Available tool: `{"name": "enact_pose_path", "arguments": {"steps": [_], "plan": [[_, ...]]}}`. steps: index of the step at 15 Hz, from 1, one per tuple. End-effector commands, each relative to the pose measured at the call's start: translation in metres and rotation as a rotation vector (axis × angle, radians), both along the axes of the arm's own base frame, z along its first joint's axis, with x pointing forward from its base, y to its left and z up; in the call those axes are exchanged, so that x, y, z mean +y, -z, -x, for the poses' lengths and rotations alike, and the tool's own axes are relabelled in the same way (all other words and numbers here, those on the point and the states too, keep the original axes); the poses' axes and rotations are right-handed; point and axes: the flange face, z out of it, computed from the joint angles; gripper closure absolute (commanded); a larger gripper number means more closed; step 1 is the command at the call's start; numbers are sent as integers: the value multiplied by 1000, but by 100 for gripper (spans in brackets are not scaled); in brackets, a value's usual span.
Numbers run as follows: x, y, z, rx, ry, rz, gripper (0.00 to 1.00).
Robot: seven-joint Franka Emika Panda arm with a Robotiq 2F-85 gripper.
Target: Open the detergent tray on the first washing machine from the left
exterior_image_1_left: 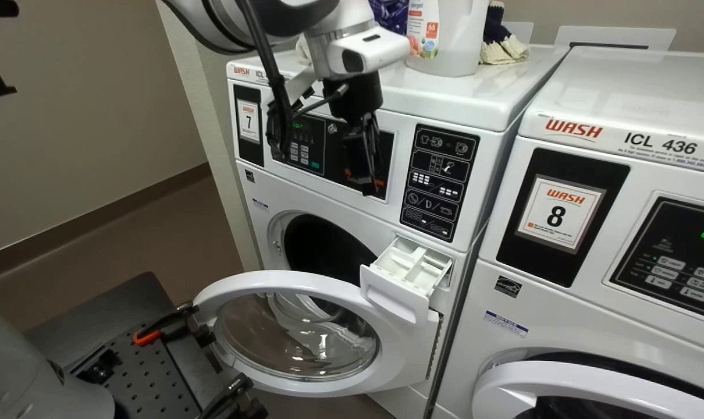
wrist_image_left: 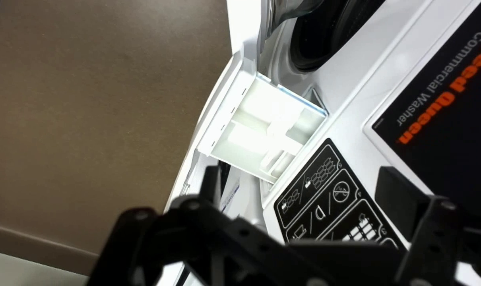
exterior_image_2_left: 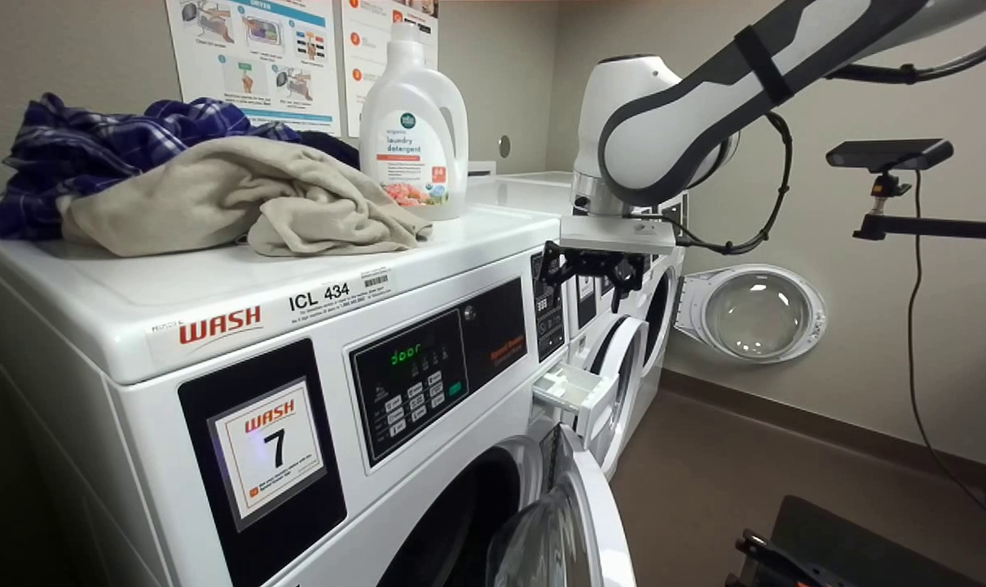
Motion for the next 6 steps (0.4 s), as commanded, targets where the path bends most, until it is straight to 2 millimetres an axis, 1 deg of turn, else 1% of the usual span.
{"name": "enact_pose_path", "arguments": {"steps": [1,4,6], "plan": [[13,-24,26,-1,-52,-2,0],[23,-38,35,-22,-77,7,0],[28,-44,41,-30,-93,15,0]]}}
